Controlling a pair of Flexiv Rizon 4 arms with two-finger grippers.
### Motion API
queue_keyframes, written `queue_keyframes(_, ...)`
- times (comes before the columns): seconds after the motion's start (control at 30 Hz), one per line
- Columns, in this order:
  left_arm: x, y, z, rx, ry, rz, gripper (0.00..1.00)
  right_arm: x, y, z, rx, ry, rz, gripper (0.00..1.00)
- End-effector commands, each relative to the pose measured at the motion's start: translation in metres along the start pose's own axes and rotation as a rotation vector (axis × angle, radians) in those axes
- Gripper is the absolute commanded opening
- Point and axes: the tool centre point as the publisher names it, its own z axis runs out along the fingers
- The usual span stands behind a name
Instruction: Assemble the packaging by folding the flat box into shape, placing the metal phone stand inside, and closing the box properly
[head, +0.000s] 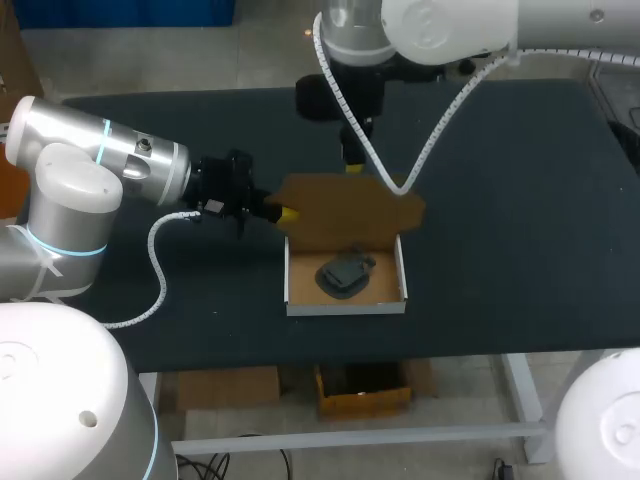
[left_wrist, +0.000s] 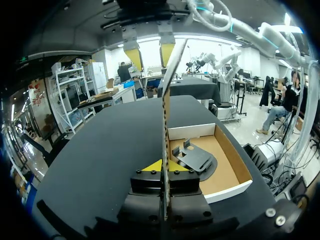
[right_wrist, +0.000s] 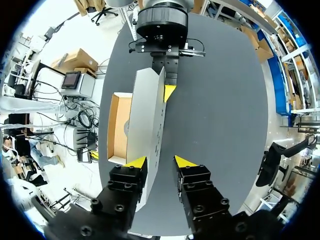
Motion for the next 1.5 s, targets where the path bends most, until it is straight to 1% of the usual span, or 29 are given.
queue_keyframes(0.03,0.0,0.001,0.0,0.002,0.0,0.001,0.0,0.006,0.002,-0.001,0.007,-0.009,-0.002,0.31)
queue_keyframes(0.53,0.0,0.001,0.0,0.002,0.0,0.001,0.0,0.017,0.004,0.002,0.014,-0.009,-0.001,0.3)
queue_keyframes(0.9,0.0,0.001,0.0,0.002,0.0,0.001,0.0,0.02,0.006,0.008,0.01,0.006,0.003,0.3)
queue_keyframes(1.2,0.0,0.001,0.0,0.002,0.0,0.001,0.0,0.021,0.012,0.012,0.009,0.012,-0.003,0.3)
queue_keyframes(1.5,0.0,0.001,0.0,0.002,0.0,0.001,0.0,0.021,0.015,0.02,0.011,0.035,-0.004,0.31)
